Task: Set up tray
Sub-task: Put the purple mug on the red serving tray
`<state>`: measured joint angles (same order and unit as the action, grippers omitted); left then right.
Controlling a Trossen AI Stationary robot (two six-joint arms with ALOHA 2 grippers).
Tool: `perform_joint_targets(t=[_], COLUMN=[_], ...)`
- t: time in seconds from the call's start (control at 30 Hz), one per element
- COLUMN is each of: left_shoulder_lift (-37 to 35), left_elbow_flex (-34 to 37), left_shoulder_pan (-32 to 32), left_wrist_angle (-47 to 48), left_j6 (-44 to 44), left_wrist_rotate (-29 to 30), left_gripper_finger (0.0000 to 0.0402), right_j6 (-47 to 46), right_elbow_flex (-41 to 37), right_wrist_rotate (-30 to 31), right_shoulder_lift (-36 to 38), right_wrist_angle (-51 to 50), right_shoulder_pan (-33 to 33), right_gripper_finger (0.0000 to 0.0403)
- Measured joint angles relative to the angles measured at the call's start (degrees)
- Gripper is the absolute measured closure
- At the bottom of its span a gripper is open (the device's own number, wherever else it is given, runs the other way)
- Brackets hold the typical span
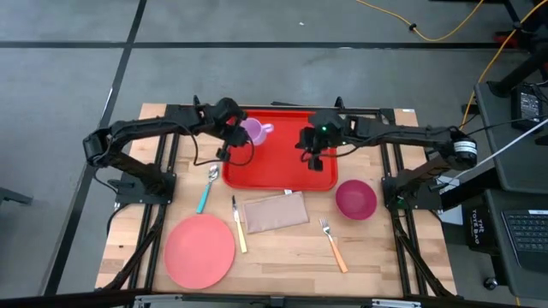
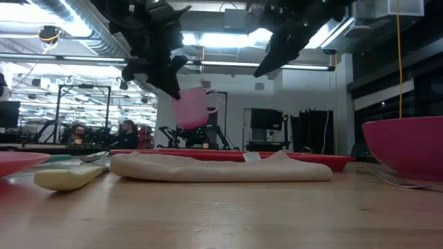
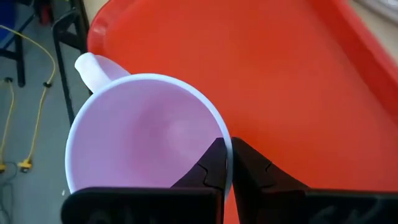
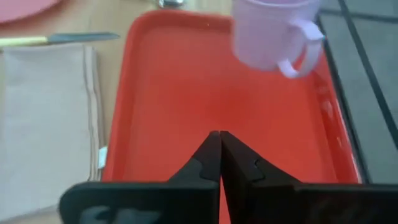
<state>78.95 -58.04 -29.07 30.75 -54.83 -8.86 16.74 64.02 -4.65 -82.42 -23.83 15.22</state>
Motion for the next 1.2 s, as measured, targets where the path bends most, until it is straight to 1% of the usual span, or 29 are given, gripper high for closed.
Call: perform_joint_targets(t=[0.07,0.13,0.17,0.23,0.3,0.33,0.5,0.57,0.73,0.83,0.9,1.07,1.2], left_shoulder_lift=[0.01,0.25,0.40,0.59,1.09,1.36,3.57,5.44,12.49,16.22,18.11,21.20,23.34], left_elbow_flex=[0.00,0.00,0.00,0.00,0.00,0.00,0.00,-1.21,-10.35,-15.65,-17.54,-19.65,-19.65], left_shoulder_pan=[-1.07,-2.03,-2.56,-3.94,-5.14,-5.68,-8.72,-9.85,-12.73,-13.99,-14.48,-14.62,-15.65], left_wrist_angle=[0.01,-0.03,0.03,-0.09,-0.34,-0.31,-2.17,-1.67,3.88,9.75,11.71,11.93,12.89], left_j6=[-1.95,-3.13,-3.40,-3.77,-5.37,-5.80,-6.59,-6.84,-6.84,-6.01,-7.13,-12.71,-14.97], left_wrist_rotate=[-0.11,-0.47,-1.18,-4.40,-6.72,-6.78,-6.65,-6.77,-6.87,-7.19,-7.63,-7.48,-9.16], left_gripper_finger=[0.0400,0.0400,0.0400,0.0400,0.0400,0.0400,0.0400,0.0400,0.0400,0.0400,0.0400,0.0400,0.0400], right_j6=[0.00,0.20,0.60,1.65,1.79,1.69,1.52,1.54,1.83,1.79,2.00,2.59,-0.04], right_elbow_flex=[-3.66,-7.57,-9.58,-12.85,-15.20,-16.07,-17.54,-17.54,-17.56,-17.56,-17.56,-17.56,-17.56], right_wrist_rotate=[-1.36,-1.56,-1.58,-1.55,-1.57,-1.57,-1.60,-2.13,-7.15,-7.49,-7.51,-7.54,-7.54], right_shoulder_lift=[0.93,1.53,1.66,1.67,1.65,1.65,1.62,1.49,1.43,1.41,1.41,1.41,1.42], right_wrist_angle=[4.94,11.96,15.43,21.46,25.00,26.41,27.53,27.95,29.58,29.26,28.87,28.33,28.28], right_shoulder_pan=[0.00,-0.02,-0.02,0.15,0.59,0.77,1.81,2.22,3.57,4.07,4.07,4.07,4.07], right_gripper_finger=[0.0393,0.0392,0.0392,0.0395,0.0398,0.0398,0.0393,0.0395,0.0399,0.0394,0.0393,0.0399,0.0396])
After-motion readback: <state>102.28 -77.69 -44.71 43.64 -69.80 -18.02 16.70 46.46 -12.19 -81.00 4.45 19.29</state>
